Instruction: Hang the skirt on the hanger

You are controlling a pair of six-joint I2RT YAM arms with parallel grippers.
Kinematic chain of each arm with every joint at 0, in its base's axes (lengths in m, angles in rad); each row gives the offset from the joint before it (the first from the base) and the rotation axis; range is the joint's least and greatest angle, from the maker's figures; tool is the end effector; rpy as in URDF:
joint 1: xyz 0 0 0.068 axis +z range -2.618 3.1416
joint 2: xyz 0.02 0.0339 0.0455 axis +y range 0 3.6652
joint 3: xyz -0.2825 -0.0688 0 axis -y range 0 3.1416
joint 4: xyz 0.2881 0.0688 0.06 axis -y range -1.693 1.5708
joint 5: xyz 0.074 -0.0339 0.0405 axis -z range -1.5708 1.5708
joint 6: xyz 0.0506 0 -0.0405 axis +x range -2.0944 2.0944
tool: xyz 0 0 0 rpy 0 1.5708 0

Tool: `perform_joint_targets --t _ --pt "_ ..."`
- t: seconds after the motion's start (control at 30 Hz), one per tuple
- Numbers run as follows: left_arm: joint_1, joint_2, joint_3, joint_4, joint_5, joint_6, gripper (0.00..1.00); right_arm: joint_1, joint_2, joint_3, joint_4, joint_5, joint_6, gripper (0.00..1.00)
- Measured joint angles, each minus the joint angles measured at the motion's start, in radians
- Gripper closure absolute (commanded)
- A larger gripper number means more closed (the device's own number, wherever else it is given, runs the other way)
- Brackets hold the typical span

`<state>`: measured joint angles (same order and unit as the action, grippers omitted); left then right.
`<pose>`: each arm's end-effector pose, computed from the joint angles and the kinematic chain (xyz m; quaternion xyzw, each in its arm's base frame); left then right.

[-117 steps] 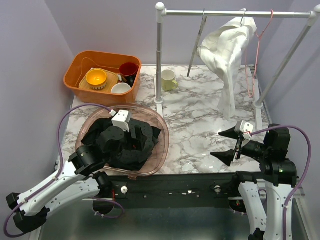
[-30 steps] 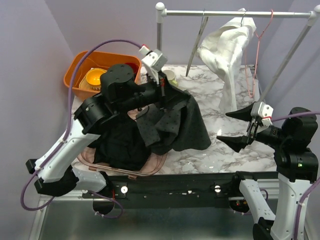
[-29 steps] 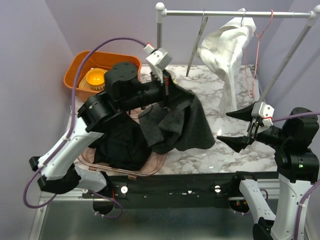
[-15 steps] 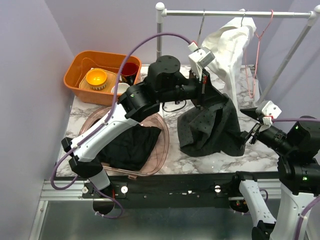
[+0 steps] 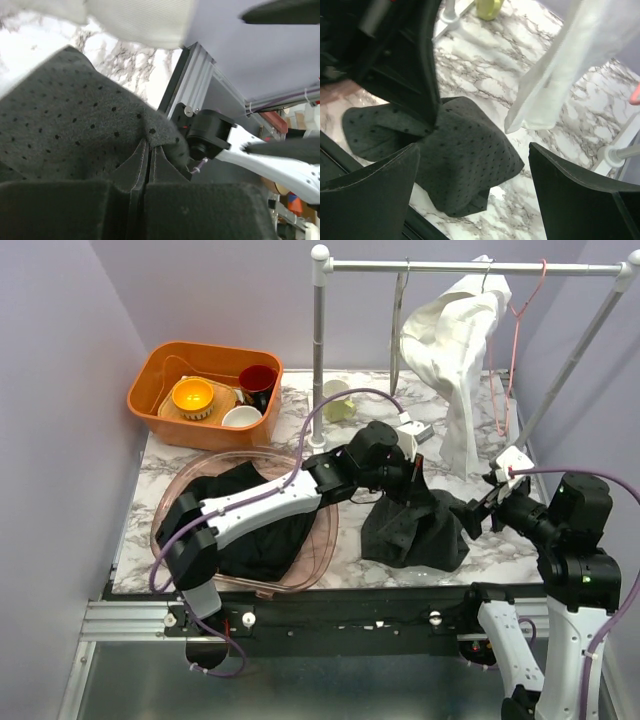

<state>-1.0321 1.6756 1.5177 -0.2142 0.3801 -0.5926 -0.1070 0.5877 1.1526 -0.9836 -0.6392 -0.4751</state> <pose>0.2179 -0.4012 0.3644 0.2808 0.7681 -0.5094 0.2678 0.1035 0.0192 0.4284 -0.3140 0.7514 0.1040 0.5710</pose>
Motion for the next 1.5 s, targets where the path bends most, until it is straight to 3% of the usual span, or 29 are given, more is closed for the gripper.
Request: perform_joint_targets --t 0.03,0.1,0.13,0.2,0.23,0.33,0.5,0.63,0.83,0.93,1.07,1.23,1.5 --pt "0.005 0.020 -0.027 0.036 0.004 -0.015 1.00 0.000 0.000 -0.013 -0.011 -0.009 -0.022 0.04" --pt "0.014 0.056 -0.056 0.089 0.013 -0.039 0.90 0.000 0.000 -0.044 -0.035 -0.050 -0.089 0.04" --pt "0.024 0.093 -0.066 0.129 0.025 -0.058 0.71 0.000 0.001 -0.056 -0.047 -0.068 -0.109 0.05" --pt "0.043 0.141 -0.087 0.202 0.048 -0.087 0.51 0.000 0.006 -0.086 -0.088 -0.120 -0.193 0.05" --pt "0.055 0.160 -0.108 0.245 0.061 -0.109 0.26 0.000 0.013 -0.106 -0.116 -0.156 -0.246 0.05" --pt "0.095 0.174 -0.190 0.330 0.084 -0.153 0.03 0.000 0.036 -0.161 -0.177 -0.235 -0.384 0.05" --pt "0.147 0.097 -0.251 0.343 0.085 -0.116 0.01 0.000 0.084 -0.214 -0.246 -0.311 -0.549 0.05" --pt "0.142 -0.069 -0.253 0.290 0.071 -0.027 0.01 0.000 0.118 -0.213 -0.274 -0.372 -0.628 0.05" --pt "0.140 -0.293 -0.288 0.208 0.034 0.091 0.01 0.011 0.145 -0.194 -0.291 -0.425 -0.653 0.05" --pt "0.140 -0.373 -0.348 0.138 -0.022 0.139 0.01 0.097 0.156 -0.185 -0.263 -0.416 -0.610 0.05" --pt "0.140 -0.494 -0.469 0.046 -0.130 0.163 0.01 0.365 0.172 -0.176 -0.138 -0.295 -0.455 0.05" --pt "0.142 -0.703 -0.623 -0.015 -0.261 0.143 0.01 0.743 0.267 -0.171 0.042 0.006 -0.261 0.05" --pt "0.143 -0.887 -0.758 -0.060 -0.389 0.078 0.02 1.002 0.457 -0.160 0.234 0.507 -0.143 0.02"
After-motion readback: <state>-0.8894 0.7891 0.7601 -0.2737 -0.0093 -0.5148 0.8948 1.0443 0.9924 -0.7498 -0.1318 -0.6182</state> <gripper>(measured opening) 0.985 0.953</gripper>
